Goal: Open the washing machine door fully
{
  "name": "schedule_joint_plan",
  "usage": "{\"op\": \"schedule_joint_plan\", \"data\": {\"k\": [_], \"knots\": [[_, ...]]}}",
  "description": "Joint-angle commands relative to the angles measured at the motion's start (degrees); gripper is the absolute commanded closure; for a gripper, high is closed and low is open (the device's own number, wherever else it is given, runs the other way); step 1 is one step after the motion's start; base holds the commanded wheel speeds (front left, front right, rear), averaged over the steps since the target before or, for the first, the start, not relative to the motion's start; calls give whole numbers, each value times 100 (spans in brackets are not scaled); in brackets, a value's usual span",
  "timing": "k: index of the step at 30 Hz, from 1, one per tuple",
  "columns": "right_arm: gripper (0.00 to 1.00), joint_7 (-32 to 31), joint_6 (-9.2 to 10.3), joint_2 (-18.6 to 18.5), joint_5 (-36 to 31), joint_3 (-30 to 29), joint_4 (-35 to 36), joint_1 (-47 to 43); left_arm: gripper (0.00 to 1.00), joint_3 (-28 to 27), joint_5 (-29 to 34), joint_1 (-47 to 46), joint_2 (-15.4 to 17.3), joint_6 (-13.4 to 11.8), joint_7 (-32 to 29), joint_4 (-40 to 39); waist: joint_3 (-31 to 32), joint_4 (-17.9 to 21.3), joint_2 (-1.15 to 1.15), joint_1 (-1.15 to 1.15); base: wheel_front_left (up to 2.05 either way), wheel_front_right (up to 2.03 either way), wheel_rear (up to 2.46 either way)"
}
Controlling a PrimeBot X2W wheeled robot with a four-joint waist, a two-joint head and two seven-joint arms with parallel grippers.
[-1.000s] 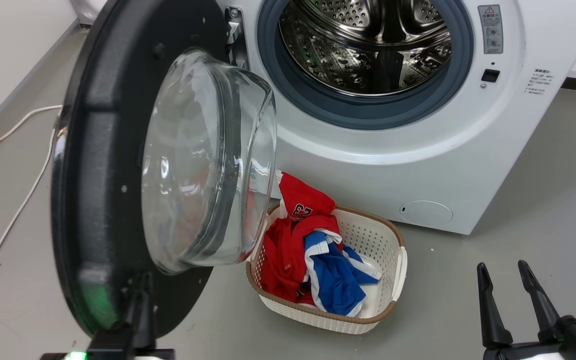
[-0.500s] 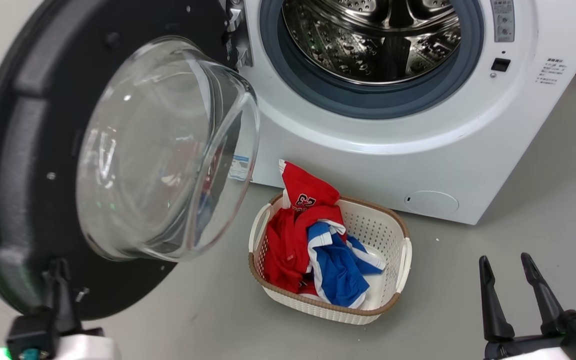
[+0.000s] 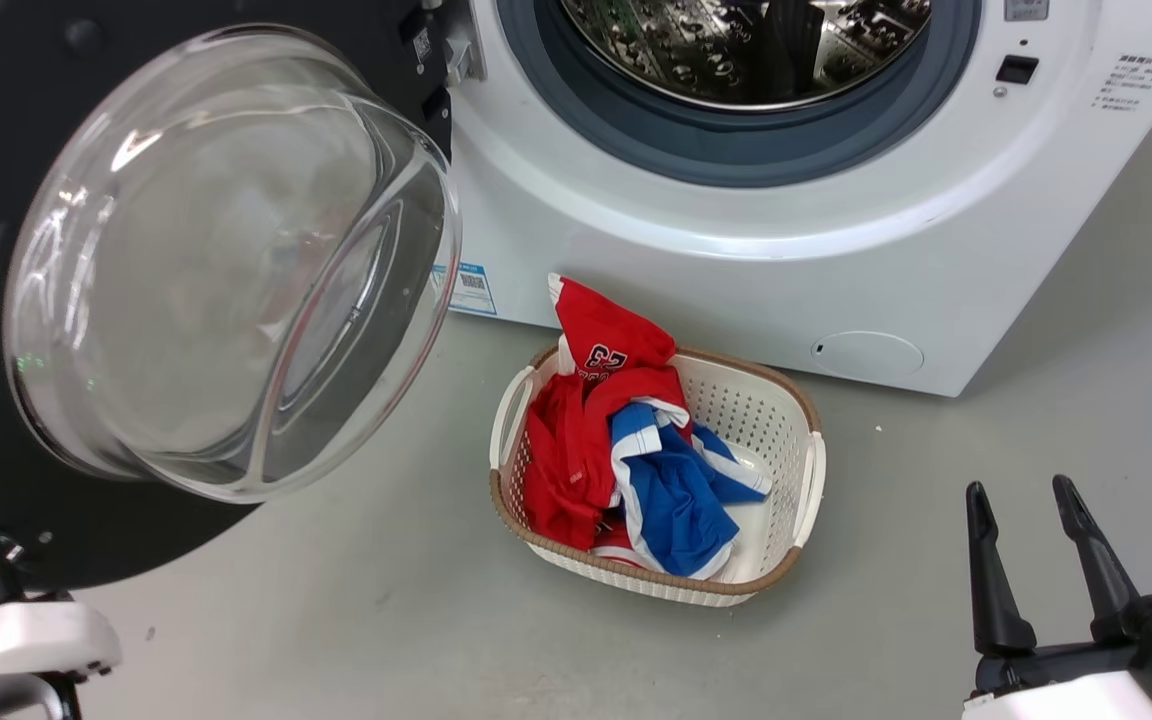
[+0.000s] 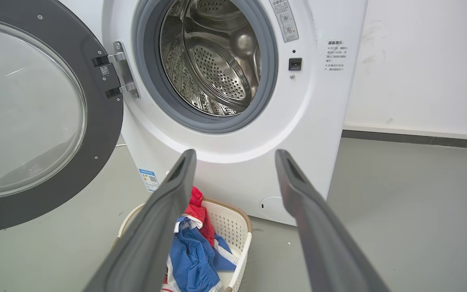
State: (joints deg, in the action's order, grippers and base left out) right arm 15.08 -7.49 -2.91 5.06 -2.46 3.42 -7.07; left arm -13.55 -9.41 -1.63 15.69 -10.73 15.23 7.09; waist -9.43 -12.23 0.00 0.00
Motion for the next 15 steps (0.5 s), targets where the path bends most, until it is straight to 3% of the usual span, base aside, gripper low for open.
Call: {"op": "schedule_joint_plan", "data": {"k": [1, 15], "knots": [[0, 12, 0, 6, -20, -5, 25, 101, 100, -157, -39, -162, 81, 19, -15, 86, -76, -2, 0, 0, 0, 0, 0], [0, 12, 0, 5, -260, 24, 105, 386, 100, -704, -5, -1205, 357, 482, -15, 1025, -552, 36, 0, 0, 0, 0, 0]]}}
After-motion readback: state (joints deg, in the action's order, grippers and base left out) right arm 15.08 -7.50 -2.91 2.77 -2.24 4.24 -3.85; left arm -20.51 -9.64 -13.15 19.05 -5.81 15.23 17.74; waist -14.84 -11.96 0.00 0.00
